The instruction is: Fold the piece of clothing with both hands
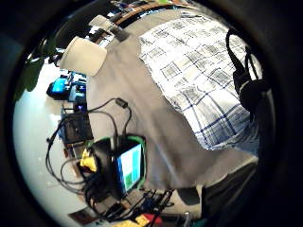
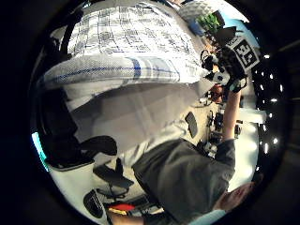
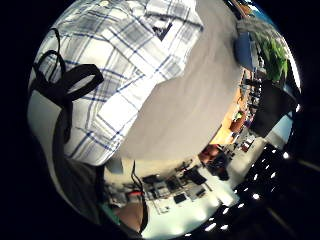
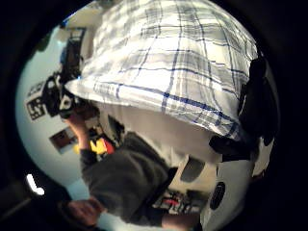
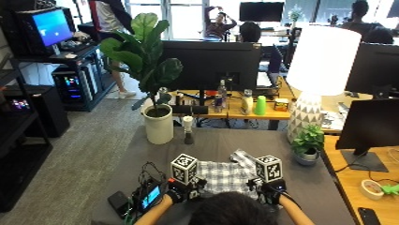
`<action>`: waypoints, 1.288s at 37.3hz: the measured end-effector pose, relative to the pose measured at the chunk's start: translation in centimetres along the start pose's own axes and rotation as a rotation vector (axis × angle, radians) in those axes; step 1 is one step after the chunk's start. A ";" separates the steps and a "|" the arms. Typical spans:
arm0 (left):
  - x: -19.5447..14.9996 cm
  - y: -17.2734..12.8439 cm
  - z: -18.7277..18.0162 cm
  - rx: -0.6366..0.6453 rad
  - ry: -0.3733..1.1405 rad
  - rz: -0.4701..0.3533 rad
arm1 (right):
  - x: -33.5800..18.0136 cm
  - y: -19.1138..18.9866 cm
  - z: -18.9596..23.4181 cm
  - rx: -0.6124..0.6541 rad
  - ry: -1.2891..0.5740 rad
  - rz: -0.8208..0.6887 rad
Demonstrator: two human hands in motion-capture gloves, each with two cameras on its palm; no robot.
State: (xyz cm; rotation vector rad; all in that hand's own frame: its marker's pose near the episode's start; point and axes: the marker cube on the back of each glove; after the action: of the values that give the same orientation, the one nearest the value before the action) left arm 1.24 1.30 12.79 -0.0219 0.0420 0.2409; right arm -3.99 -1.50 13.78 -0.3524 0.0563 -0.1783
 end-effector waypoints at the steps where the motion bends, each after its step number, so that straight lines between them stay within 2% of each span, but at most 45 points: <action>1: 0.2 0.5 -0.7 -0.007 0.003 0.009 | -0.3 0.7 -0.9 -0.013 0.025 -0.005; 4: 0.6 1.1 -3.7 0.002 -0.005 0.008 | -0.7 1.9 -4.5 -0.024 0.114 0.030; 6: 0.3 0.4 -5.8 0.017 -0.031 -0.030 | -0.5 1.5 -7.5 -0.020 0.171 0.088; 10: -1.7 -5.0 -7.3 -0.026 -0.115 -0.190 | 1.1 -4.2 -11.4 0.006 0.254 0.244; 12: -2.4 -7.2 -7.1 -0.079 -0.148 -0.276 | 1.1 -6.9 -12.2 0.066 0.285 0.315; 14: -2.9 -7.9 -6.5 -0.149 -0.146 -0.356 | 0.4 -8.4 -12.1 0.146 0.297 0.360; 17: -4.1 -9.1 -3.7 -0.265 -0.096 -0.450 | 0.2 -11.2 -10.3 0.253 0.289 0.364; 20: -5.3 -9.9 -0.7 -0.326 -0.046 -0.493 | 0.8 -13.0 -8.6 0.363 0.307 0.374; 23: -5.6 -9.6 0.1 -0.311 -0.036 -0.515 | 1.5 -12.4 -8.7 0.449 0.323 0.364; 25: -5.6 -9.1 -0.5 -0.260 -0.051 -0.526 | 2.2 -10.7 -9.7 0.494 0.320 0.373; 27: -5.5 -8.5 -1.8 -0.157 -0.072 -0.518 | 3.2 -8.3 -10.8 0.516 0.298 0.413; 29: -4.9 -7.9 -3.3 -0.037 -0.081 -0.484 | 4.9 -6.7 -11.1 0.492 0.240 0.458; 31: -4.0 -7.1 -4.0 0.024 -0.069 -0.441 | 7.4 -7.0 -9.9 0.418 0.158 0.498; 36: -0.9 -4.6 -2.9 0.007 -0.072 -0.332 | 11.6 -7.0 -4.4 0.222 -0.094 0.640; 40: 0.6 -3.9 -0.6 -0.023 -0.078 -0.272 | 12.4 -7.3 0.1 0.145 -0.307 0.694; 44: 0.4 -4.2 3.0 -0.072 -0.079 -0.302 | 11.1 -6.7 3.4 0.111 -0.398 0.746; 48: 0.0 -4.3 5.1 -0.085 -0.050 -0.321 | 10.0 -6.6 4.5 0.132 -0.365 0.780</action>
State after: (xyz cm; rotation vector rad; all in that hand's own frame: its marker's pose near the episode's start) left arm 2.45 -2.71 17.92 -0.1062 -0.0222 -0.0776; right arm 5.17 -7.89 20.05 -0.2065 -0.1789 0.6521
